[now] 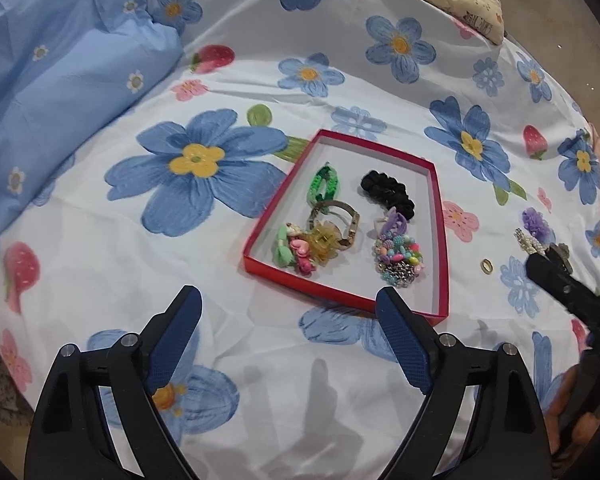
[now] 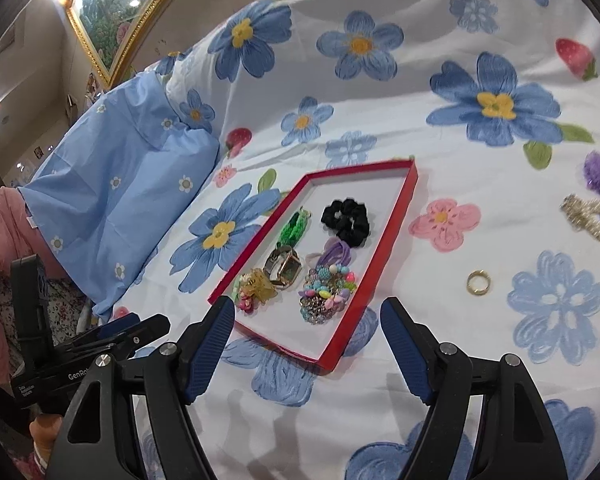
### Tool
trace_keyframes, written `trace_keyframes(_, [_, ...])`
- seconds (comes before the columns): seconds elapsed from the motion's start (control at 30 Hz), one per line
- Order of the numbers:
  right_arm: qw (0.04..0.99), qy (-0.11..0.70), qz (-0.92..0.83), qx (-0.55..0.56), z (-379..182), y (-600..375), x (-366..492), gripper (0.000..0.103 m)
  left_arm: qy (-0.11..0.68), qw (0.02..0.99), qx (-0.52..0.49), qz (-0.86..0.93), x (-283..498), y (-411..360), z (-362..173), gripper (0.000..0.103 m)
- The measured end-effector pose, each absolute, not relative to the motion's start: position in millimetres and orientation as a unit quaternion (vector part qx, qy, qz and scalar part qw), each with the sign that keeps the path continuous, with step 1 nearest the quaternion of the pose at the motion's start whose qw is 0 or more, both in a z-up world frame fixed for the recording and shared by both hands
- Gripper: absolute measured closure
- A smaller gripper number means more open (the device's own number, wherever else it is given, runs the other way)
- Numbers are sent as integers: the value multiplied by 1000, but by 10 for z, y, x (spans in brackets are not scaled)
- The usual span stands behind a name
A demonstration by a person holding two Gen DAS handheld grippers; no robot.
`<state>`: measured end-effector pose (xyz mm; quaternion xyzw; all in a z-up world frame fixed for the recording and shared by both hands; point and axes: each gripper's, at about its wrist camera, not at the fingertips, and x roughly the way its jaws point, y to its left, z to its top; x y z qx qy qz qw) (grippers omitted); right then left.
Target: Organize jewelry
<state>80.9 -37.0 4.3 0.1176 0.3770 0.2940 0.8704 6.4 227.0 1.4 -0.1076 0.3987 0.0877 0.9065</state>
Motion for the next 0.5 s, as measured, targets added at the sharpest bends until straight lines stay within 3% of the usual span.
trace_keyframes(0.2, [889, 335, 298, 93, 398, -377, 684, 20, 374, 918, -84, 103, -30, 2233, 234, 10])
trace_keyframes(0.37, [903, 290, 312, 52, 809, -285, 564, 7, 345, 930, -65, 111, -91, 2227, 475, 7])
trace_keyframes(0.43, [909, 273, 312, 36, 973, -245, 524, 6, 327, 936, -64, 111, -122, 2248, 613, 6])
trace_keyframes(0.5, [913, 257, 315, 27, 1130, -221, 485, 5, 308, 942, -67, 114, -163, 2273, 729, 0])
